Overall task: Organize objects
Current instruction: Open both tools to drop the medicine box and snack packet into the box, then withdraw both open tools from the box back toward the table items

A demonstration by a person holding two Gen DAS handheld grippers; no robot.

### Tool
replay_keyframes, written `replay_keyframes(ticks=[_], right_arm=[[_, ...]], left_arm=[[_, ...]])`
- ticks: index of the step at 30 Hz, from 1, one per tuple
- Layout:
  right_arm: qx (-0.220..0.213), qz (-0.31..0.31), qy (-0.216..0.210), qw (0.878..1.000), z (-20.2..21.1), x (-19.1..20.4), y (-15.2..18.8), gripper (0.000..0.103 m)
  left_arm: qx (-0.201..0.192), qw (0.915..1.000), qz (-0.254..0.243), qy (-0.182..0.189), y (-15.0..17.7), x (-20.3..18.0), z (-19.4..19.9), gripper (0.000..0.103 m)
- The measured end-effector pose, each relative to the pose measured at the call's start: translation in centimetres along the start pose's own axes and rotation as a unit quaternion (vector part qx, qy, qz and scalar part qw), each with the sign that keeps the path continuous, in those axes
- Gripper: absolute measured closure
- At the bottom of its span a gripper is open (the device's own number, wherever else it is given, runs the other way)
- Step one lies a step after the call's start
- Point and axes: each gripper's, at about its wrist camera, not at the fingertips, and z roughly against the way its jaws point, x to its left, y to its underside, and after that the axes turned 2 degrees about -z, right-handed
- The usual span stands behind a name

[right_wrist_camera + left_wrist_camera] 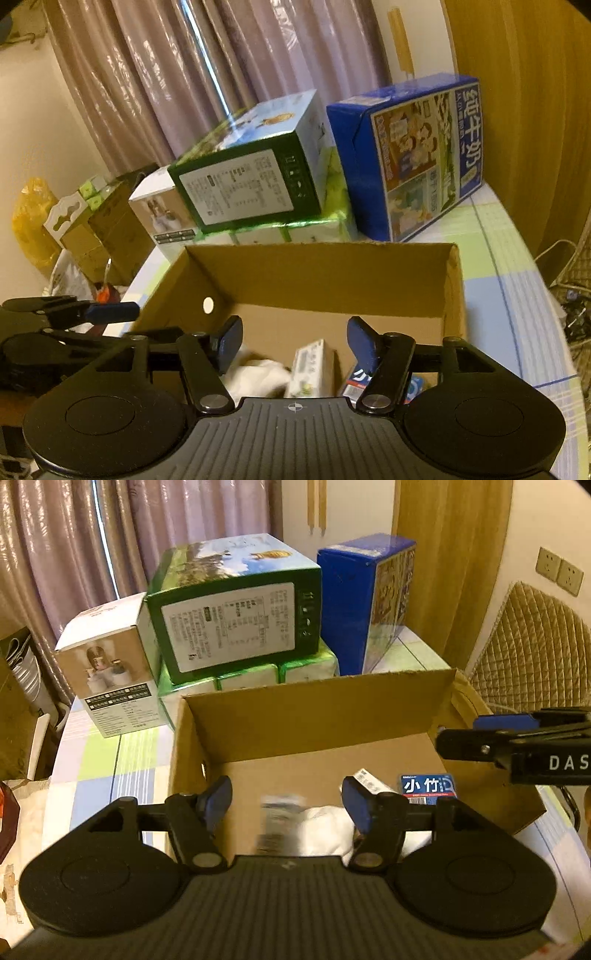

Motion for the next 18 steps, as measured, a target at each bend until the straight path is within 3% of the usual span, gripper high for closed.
replay_keyframes(ticks=[9,13,18], right_arm=[[-0.012,-0.014,0.003,1.0,4.0,-0.1,2.0,0.032],[-0.005,0.017,0.009,1.0,6.6,1.3,3.4,0.018],[-0.01,0.051,0.017,0.998,10.1,3.1,5.7,0.01]], left_arm=[[-0.015,0.9996,0.023,-0.004,2.5,0.9,4.2,0.042],[-0.014,0.9993,0.035,-0.005,4.3,0.4,6.6,0.042],[-0.022,0.9986,0.047,-0.009,6.8,-0.6,10.3,0.029]])
